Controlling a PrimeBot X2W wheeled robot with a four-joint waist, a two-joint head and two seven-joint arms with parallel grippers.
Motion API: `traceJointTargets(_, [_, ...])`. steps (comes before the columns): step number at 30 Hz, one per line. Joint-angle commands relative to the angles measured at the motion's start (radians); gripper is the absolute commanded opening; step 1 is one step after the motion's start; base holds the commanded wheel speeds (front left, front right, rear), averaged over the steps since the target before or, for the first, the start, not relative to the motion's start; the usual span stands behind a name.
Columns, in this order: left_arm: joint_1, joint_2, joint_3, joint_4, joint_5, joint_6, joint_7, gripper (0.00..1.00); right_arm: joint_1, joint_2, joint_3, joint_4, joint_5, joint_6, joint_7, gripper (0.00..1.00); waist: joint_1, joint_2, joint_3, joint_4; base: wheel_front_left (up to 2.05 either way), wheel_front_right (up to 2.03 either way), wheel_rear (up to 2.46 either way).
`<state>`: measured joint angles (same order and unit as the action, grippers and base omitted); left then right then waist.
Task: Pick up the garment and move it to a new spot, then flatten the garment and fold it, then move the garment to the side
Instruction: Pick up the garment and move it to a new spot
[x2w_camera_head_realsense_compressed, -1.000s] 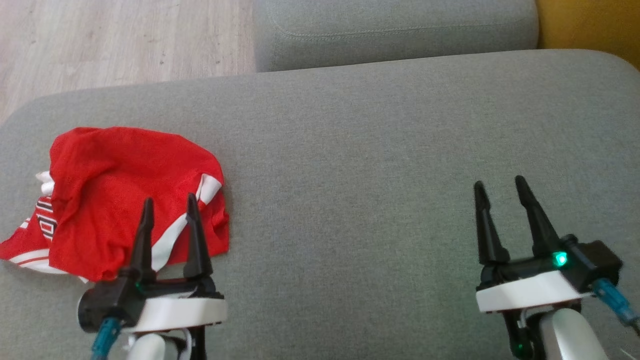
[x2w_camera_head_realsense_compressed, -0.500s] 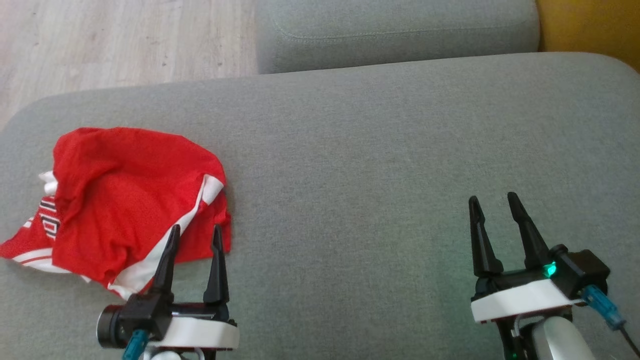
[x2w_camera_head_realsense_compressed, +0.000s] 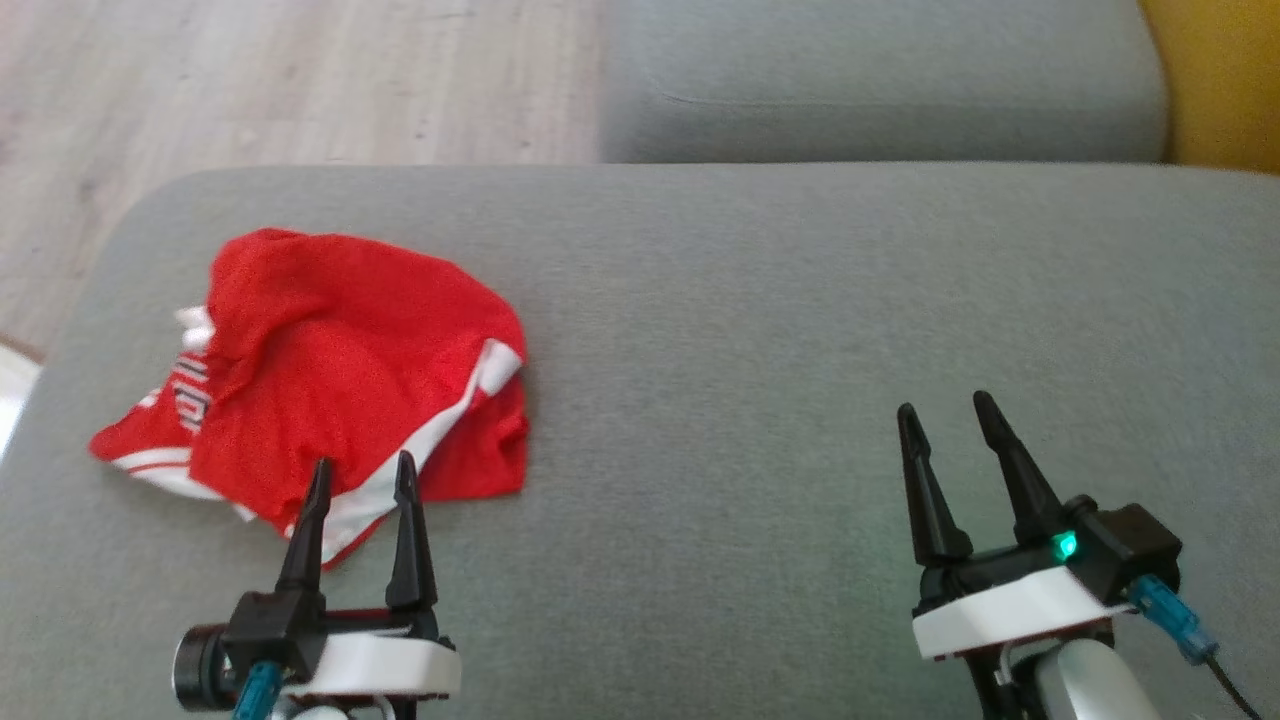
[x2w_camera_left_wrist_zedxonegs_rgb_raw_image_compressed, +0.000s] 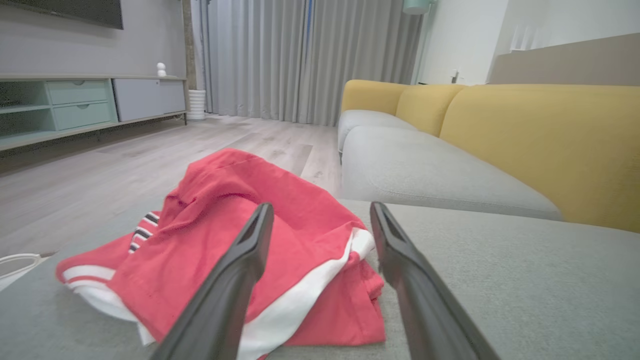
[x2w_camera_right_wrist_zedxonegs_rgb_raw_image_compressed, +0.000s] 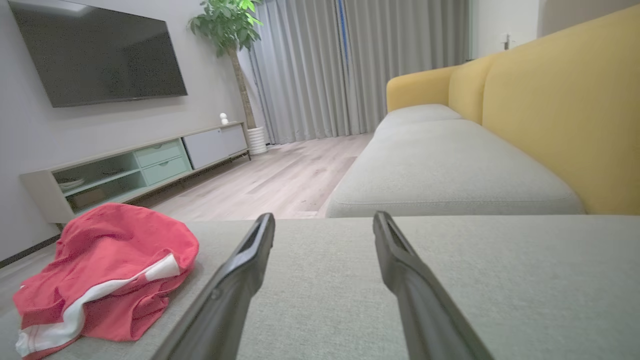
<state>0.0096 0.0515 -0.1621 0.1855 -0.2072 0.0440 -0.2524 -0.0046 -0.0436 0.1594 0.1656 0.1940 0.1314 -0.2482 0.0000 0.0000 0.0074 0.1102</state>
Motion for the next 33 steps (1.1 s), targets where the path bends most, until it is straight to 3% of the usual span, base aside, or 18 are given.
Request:
traceJointTargets(1, [-0.015,-0.001,0.032,-0.027,0.003,0.002,-0.009,1.0,-0.01,-0.007,0.026,-0.031,0.006,-0.001,-0.014,1.0,0.0,0.0,-0.014,0.029,0.0,0.0,0.0])
traceJointTargets(13, [0.016,-0.001,0.088,-0.016,0.013,0.007,-0.009,1.0,0.014,-0.007,0.09,-0.016,0.029,-0.001,-0.014,1.0,0.0,0.0,-0.043,0.136,0.0,0.0,0.0])
traceJointTargets(20, [0.02,-0.001,0.114,-0.015,0.018,-0.001,-0.009,1.0,0.019,-0.007,0.114,-0.013,0.04,-0.001,-0.014,1.0,0.0,0.0,-0.046,0.155,0.0,0.0,0.0])
traceJointTargets(23, [-0.004,0.003,0.136,0.001,0.039,-0.025,-0.009,1.0,0.015,-0.007,0.119,-0.015,0.039,-0.001,-0.014,1.0,0.0,0.0,-0.037,0.151,0.0,0.0,0.0])
traceJointTargets(27, [-0.092,0.056,0.167,0.038,0.077,-0.059,-0.009,1.0,-0.005,-0.007,0.114,-0.02,0.027,-0.001,-0.014,1.0,0.0,0.0,0.003,0.132,0.0,0.0,0.0])
traceJointTargets(33, [-0.336,0.193,0.151,0.226,0.12,-0.125,0.028,1.0,-0.049,-0.007,0.088,-0.038,0.002,-0.001,-0.014,1.0,0.0,0.0,0.094,0.091,0.0,0.0,0.0])
